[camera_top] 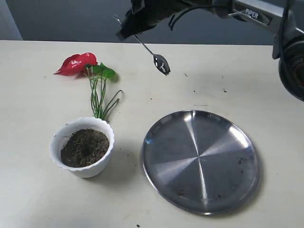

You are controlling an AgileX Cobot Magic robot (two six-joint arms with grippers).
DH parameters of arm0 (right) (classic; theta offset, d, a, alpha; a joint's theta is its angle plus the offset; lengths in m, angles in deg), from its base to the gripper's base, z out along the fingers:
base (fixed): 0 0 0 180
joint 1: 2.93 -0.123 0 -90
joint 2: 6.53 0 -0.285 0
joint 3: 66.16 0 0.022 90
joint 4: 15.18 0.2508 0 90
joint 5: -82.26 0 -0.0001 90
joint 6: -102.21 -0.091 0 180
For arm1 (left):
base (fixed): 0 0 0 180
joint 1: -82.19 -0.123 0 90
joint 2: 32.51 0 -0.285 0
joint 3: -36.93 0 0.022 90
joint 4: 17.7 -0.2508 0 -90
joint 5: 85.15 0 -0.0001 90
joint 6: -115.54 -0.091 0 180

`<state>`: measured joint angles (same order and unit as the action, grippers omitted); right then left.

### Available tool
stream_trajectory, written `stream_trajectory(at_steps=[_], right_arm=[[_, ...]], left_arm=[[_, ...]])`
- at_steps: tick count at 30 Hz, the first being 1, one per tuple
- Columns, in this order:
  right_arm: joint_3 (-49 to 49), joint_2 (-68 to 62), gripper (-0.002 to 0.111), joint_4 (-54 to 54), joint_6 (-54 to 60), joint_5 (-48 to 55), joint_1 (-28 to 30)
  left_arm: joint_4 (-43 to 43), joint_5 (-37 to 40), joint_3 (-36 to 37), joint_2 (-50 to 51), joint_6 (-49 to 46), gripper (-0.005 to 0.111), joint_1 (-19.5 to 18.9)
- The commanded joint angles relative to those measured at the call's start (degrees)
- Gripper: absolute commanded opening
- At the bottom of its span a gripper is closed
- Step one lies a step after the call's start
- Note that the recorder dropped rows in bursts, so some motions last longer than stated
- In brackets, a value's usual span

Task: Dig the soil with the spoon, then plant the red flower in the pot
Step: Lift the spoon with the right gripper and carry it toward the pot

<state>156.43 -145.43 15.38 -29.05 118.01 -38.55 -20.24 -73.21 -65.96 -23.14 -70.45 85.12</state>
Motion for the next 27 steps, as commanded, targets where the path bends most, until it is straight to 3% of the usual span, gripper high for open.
stream_trajectory(at_steps=[1, 13, 24, 27], right_arm=[[-0.17, 3.73, -0.001, 9.16, 2.01, 1.87, 0.15], [-0.17, 6.87, -0.001, 26.92, 14.75, 13.86, 0.15], [-0.78, 7.25, -0.001, 50.83, 29.29, 34.16, -0.29], [-0.78, 8.01, -0.001, 52.49, 31.3, 34.21, -1.04]], left_arm=[[0.07, -0.53, 0.11, -0.24, 0.18, 0.0, 0.09], [0.07, -0.53, 0.11, -0.24, 0.18, 0.0, 0.09], [0.07, -0.41, 0.11, -0.24, 0.18, 0.0, 0.09], [-0.04, -0.41, 0.11, -0.24, 0.18, 0.0, 0.09]])
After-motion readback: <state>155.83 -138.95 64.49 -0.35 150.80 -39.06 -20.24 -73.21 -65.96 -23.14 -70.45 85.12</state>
